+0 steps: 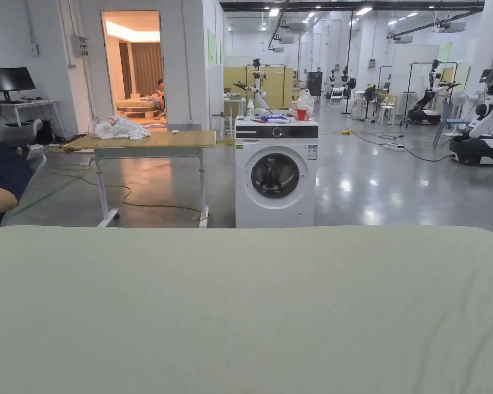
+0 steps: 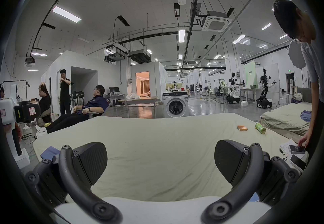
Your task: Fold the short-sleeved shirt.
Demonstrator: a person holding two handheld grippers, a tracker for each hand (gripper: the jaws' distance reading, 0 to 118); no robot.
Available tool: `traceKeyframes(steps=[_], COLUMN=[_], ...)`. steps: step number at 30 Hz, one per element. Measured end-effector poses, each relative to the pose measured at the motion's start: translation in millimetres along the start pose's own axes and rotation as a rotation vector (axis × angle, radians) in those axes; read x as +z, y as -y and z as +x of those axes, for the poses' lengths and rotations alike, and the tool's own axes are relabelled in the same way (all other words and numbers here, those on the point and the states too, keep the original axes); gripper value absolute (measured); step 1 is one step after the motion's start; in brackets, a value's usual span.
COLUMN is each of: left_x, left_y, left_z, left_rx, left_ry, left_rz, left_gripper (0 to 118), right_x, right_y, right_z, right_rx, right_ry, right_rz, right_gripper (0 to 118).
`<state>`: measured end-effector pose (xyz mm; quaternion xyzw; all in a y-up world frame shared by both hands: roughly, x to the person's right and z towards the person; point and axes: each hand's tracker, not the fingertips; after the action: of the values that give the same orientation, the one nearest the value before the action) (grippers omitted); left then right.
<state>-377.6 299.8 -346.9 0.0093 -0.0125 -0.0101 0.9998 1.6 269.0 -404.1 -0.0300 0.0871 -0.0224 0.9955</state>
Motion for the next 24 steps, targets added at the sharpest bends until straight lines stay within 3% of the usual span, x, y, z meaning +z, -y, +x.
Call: traceKeyframes(steps=[24], left_x=[-3.1], left_y=[4.0], left_z=[2.3], left_rx=[-0.008], left_ry=[-0.018], left_rz=[-0.041], left_gripper=[118], right_x=[-5.6], right_y=[3.8], right_z=[1.2], right_rx=[-0.016], right_ry=[0.024], right_rz=[-0.069], right_gripper=[118])
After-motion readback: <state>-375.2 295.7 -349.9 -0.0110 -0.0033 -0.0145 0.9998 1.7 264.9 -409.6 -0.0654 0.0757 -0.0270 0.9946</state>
